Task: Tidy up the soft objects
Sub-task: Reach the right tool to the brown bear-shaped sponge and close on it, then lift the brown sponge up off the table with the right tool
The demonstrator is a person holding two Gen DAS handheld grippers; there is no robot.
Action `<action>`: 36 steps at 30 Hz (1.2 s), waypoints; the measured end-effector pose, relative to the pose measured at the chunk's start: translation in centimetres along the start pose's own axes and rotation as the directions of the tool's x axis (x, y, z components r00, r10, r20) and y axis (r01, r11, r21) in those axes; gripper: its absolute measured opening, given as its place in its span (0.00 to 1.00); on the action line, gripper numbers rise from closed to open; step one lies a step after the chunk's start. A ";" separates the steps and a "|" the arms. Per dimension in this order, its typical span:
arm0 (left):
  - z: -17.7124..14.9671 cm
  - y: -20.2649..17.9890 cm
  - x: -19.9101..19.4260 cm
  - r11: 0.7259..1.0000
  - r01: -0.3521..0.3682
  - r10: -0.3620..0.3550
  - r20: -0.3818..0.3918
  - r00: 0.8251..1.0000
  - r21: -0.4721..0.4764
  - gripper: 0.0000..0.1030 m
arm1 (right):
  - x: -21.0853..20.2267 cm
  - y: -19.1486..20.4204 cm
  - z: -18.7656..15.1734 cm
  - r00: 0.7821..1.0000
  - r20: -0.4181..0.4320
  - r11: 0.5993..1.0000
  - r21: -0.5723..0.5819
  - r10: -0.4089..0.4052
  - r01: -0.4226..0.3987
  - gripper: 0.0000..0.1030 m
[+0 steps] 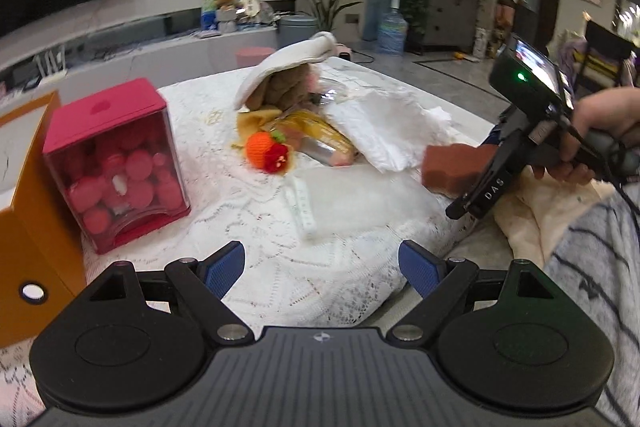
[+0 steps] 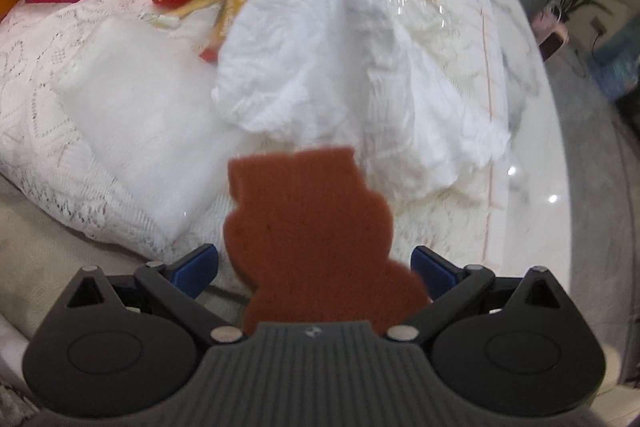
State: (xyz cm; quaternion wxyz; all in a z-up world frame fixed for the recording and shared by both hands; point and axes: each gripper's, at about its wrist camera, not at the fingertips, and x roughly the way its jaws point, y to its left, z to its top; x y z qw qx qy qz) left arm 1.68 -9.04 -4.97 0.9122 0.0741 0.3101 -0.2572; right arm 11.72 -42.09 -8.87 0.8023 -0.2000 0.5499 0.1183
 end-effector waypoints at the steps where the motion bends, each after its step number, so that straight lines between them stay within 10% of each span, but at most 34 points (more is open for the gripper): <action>1: -0.1 -0.2 0.0 1.000 0.003 -0.003 0.000 1.000 0.008 0.99 | 0.2 0.0 -0.2 1.000 -0.005 1.000 0.006 0.014 -0.014 0.93; 12: -1.2 -0.3 0.8 0.998 0.042 -0.044 -0.045 0.998 -0.047 0.99 | -4.4 0.5 -2.5 0.987 0.157 0.999 0.046 -0.016 0.009 0.75; 17: -1.5 0.6 0.7 0.994 0.070 -0.072 -0.027 0.997 -0.079 0.99 | -10.9 0.1 -4.0 0.945 0.328 0.983 0.175 -0.006 -0.055 0.74; 24: -1.6 -0.3 2.1 1.000 -0.011 0.012 0.044 0.999 -0.018 0.99 | -17.6 1.0 -4.9 0.904 0.397 0.808 0.578 -0.158 -0.112 0.74; 29: -2.6 -0.9 2.1 0.988 -0.022 0.010 0.075 0.997 0.152 1.00 | -18.9 3.7 -3.2 0.813 0.520 0.705 0.678 -0.261 -0.207 0.74; 36: -1.0 -1.6 4.3 0.928 0.028 -0.040 0.025 0.999 0.371 1.00 | -16.2 4.6 0.3 0.796 0.556 0.703 0.664 -0.239 -0.254 0.74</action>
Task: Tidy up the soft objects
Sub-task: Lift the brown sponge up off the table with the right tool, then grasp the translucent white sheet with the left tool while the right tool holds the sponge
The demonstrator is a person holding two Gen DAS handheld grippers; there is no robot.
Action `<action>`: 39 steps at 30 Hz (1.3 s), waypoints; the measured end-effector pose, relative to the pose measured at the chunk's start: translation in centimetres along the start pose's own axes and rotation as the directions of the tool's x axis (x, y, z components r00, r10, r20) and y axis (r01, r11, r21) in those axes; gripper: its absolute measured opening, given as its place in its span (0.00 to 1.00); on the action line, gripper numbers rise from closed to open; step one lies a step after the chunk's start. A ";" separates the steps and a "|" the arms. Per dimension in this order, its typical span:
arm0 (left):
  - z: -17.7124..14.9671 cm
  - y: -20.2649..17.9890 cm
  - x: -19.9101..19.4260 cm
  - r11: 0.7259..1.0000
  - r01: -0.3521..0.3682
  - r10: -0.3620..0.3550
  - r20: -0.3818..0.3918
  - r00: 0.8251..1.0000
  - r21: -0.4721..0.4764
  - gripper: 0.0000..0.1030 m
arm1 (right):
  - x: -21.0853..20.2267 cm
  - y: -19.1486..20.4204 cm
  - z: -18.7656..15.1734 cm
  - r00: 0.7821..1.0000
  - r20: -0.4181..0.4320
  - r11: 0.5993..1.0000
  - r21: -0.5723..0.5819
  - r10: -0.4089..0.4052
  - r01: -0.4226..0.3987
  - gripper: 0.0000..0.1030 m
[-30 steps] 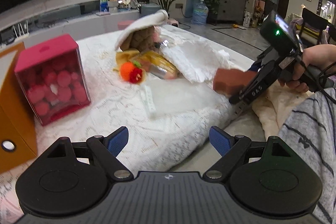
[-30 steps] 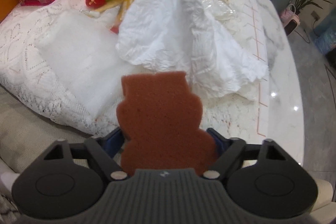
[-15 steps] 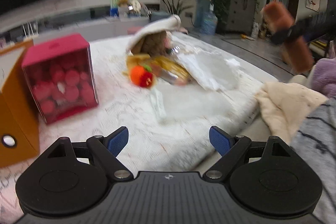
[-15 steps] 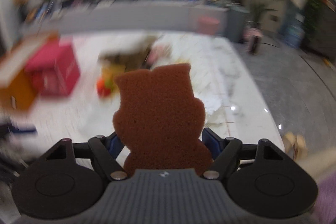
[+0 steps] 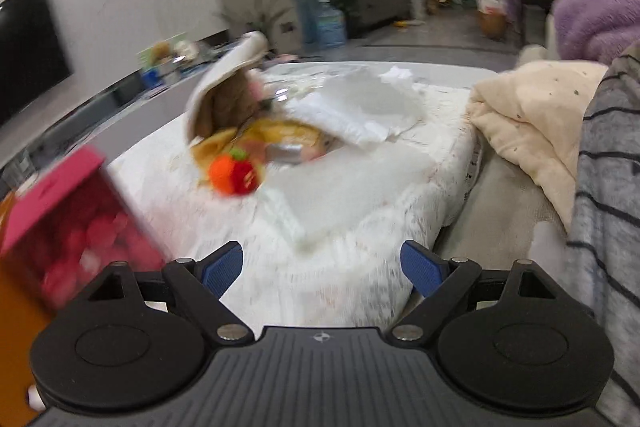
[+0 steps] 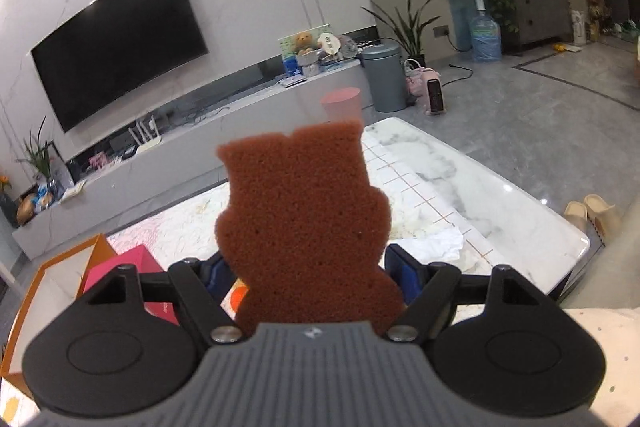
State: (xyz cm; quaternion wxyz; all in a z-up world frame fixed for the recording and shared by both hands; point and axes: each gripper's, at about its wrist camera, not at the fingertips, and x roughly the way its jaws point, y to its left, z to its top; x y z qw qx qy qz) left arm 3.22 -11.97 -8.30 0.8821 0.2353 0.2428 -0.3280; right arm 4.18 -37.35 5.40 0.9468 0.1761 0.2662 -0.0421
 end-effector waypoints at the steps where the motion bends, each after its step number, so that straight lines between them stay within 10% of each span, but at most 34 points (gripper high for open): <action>1: 0.6 0.1 0.8 0.999 0.028 -0.028 -0.006 1.000 0.028 1.00 | 0.0 -0.4 -0.1 1.000 0.009 1.000 0.030 0.006 -0.006 0.74; 7: 2.9 0.3 5.9 0.969 0.089 -0.064 -0.113 0.992 0.229 1.00 | 1.6 -4.3 -1.3 0.999 -0.031 0.992 0.128 -0.015 0.019 0.74; 16: 5.8 0.7 11.4 0.937 0.206 -0.160 -0.177 0.971 0.283 1.00 | 0.3 -8.2 -3.0 0.999 -0.012 0.980 0.190 0.053 -0.050 0.74; 24: 7.5 2.5 15.6 0.920 0.369 -0.332 -0.238 0.913 0.131 1.00 | -1.8 -11.4 -4.2 0.984 0.042 0.945 0.276 0.171 -0.176 0.74; 31: 5.1 3.8 15.0 0.903 0.425 -0.416 -0.118 0.902 0.063 1.00 | -2.2 -10.1 -4.1 0.988 0.031 0.957 0.244 0.153 -0.156 0.74; 34: 4.6 4.1 14.5 0.906 0.422 -0.420 -0.063 0.905 0.028 0.73 | -1.7 -9.9 -3.8 0.988 0.020 0.959 0.239 0.152 -0.153 0.74; 37: 4.5 3.8 13.7 0.907 0.420 -0.419 -0.033 0.907 0.033 0.23 | -1.6 -10.0 -3.8 0.990 0.012 0.959 0.248 0.140 -0.139 0.74; 39: 4.2 3.5 13.3 0.911 0.410 -0.410 -0.025 0.912 0.031 0.18 | -1.5 -9.9 -3.8 0.991 0.003 0.960 0.249 0.135 -0.131 0.74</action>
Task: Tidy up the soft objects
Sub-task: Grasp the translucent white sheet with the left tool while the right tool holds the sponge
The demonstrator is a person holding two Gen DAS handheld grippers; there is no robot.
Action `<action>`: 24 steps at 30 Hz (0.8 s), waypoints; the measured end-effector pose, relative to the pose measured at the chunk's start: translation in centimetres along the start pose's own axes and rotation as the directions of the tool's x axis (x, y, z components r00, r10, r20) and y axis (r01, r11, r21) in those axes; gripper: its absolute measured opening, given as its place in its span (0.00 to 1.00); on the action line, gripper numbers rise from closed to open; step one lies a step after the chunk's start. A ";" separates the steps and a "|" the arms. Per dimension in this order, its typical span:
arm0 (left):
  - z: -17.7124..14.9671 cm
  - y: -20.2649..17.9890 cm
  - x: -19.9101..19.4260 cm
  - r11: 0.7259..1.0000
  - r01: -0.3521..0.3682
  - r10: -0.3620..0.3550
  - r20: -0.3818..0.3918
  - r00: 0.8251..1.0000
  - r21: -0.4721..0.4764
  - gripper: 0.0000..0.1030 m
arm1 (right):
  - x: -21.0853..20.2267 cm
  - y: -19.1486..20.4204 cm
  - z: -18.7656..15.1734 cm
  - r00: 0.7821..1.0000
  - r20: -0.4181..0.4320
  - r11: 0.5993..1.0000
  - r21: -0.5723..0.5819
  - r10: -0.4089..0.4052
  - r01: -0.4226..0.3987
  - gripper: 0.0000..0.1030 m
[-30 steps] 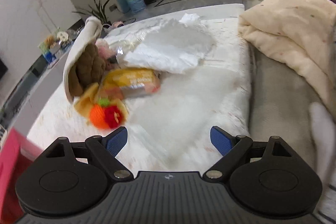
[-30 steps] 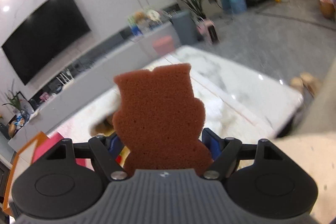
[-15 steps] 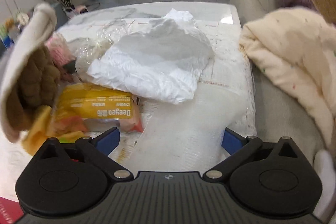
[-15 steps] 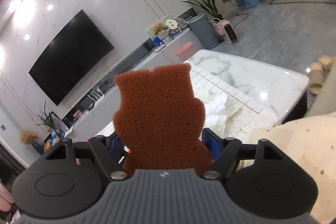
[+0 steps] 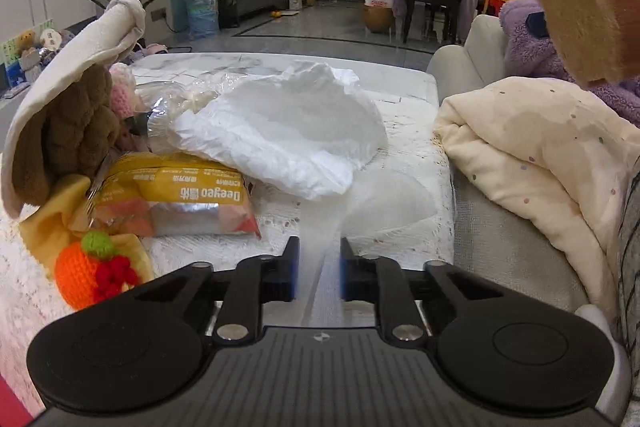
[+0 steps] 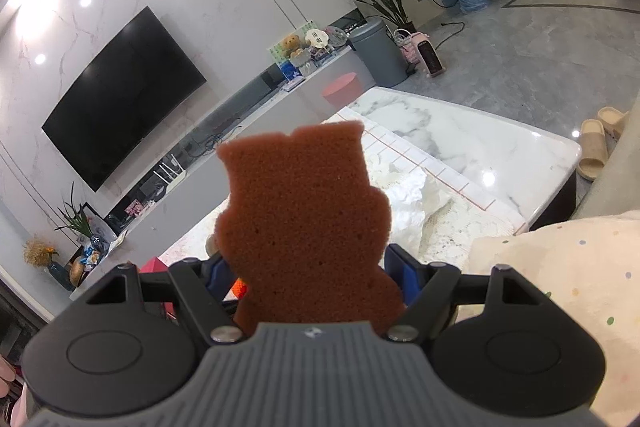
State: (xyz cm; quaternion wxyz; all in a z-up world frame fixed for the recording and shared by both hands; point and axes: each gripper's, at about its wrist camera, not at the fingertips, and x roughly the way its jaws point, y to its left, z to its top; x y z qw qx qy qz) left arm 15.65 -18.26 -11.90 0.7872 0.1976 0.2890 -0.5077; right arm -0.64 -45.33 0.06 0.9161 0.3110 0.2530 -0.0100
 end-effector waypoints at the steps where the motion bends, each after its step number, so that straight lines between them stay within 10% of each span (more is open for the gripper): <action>1: 0.0 0.0 0.0 1.000 -0.006 0.006 0.006 1.000 0.002 0.14 | 0.0 0.0 0.0 1.000 -0.003 1.000 -0.001 -0.002 0.002 0.74; 13: 1.1 -2.2 -4.1 0.996 -0.059 0.065 0.087 0.994 -0.070 0.02 | -0.1 -0.6 -0.1 1.000 -0.009 0.999 0.029 0.020 -0.020 0.74; 24: 1.7 -4.5 -17.3 0.973 -0.094 0.144 0.236 0.961 -0.209 0.03 | -1.1 0.4 -0.2 0.998 0.057 0.999 -0.025 -0.022 0.024 0.73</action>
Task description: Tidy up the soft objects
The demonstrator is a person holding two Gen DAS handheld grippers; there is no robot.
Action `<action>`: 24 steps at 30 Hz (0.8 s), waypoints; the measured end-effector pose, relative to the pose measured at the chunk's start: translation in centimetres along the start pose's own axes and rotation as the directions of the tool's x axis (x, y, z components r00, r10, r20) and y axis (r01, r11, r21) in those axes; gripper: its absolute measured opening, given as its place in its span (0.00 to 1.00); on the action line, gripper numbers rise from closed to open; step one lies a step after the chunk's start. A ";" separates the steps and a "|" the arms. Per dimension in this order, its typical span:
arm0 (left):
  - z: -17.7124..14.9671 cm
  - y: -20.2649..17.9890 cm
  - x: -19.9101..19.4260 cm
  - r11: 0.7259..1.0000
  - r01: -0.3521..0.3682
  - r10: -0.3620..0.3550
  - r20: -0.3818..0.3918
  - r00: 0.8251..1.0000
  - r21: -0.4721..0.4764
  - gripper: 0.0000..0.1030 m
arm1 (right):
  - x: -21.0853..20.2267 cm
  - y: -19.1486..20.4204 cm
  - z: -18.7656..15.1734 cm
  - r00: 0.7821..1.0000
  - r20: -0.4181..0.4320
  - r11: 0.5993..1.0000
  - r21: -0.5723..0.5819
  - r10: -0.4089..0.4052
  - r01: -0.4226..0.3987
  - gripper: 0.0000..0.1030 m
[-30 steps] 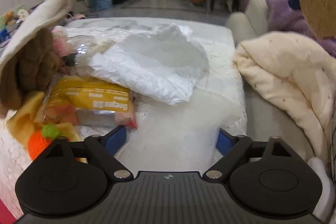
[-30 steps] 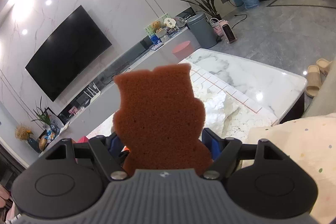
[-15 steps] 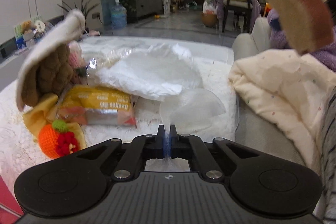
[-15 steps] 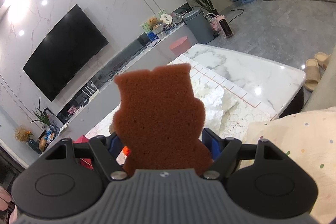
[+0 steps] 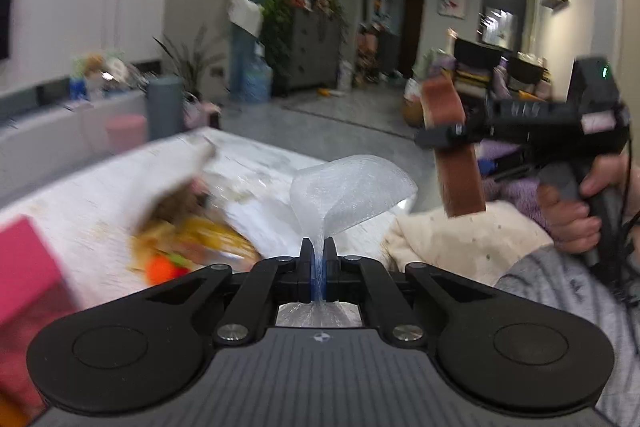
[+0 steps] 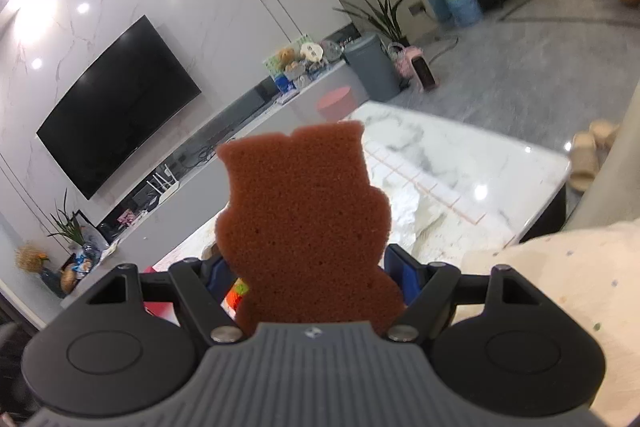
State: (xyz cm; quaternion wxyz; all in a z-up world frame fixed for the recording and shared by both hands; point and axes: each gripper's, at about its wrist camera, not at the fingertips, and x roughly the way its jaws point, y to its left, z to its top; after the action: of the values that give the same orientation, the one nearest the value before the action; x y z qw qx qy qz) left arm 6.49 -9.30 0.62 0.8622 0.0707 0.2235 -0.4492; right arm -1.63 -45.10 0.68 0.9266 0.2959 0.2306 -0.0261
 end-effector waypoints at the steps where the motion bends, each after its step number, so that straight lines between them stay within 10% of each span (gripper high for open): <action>1: 0.5 0.1 -1.2 1.000 -0.027 0.028 0.021 0.999 -0.010 0.03 | -0.2 0.3 0.0 1.000 0.008 1.000 -0.011 0.001 -0.001 0.73; 6: 2.2 2.3 -7.0 0.971 -0.181 0.198 0.097 0.975 -0.159 0.03 | -1.0 2.9 0.0 0.998 0.068 0.997 -0.075 -0.010 0.015 0.73; 9: 2.3 4.1 -9.6 0.919 -0.336 0.363 0.109 0.926 -0.206 0.03 | -1.5 5.4 -0.2 0.992 0.128 0.995 -0.095 0.008 0.005 0.73; 14: -0.1 8.6 -14.9 0.864 -0.347 0.460 0.293 0.838 -0.365 0.03 | -1.3 11.2 -1.9 0.984 0.164 0.973 -0.231 0.068 -0.029 0.73; 20: -2.1 13.9 -16.5 0.715 -0.546 0.647 0.116 0.754 -0.437 0.03 | 1.3 17.7 -5.5 0.980 0.085 0.951 -0.272 0.177 -0.149 0.73; 24: -4.3 17.6 -17.2 0.640 -0.518 0.639 0.019 0.769 -0.568 0.03 | 3.6 22.9 -7.2 0.972 0.010 0.907 -0.363 0.233 -0.214 0.73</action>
State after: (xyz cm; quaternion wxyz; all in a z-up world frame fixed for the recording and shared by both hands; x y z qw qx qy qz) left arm 10.73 15.14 3.16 0.9635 -0.1525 0.2079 -0.0721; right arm 2.85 -21.89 6.18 0.9676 0.1454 0.1714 0.1150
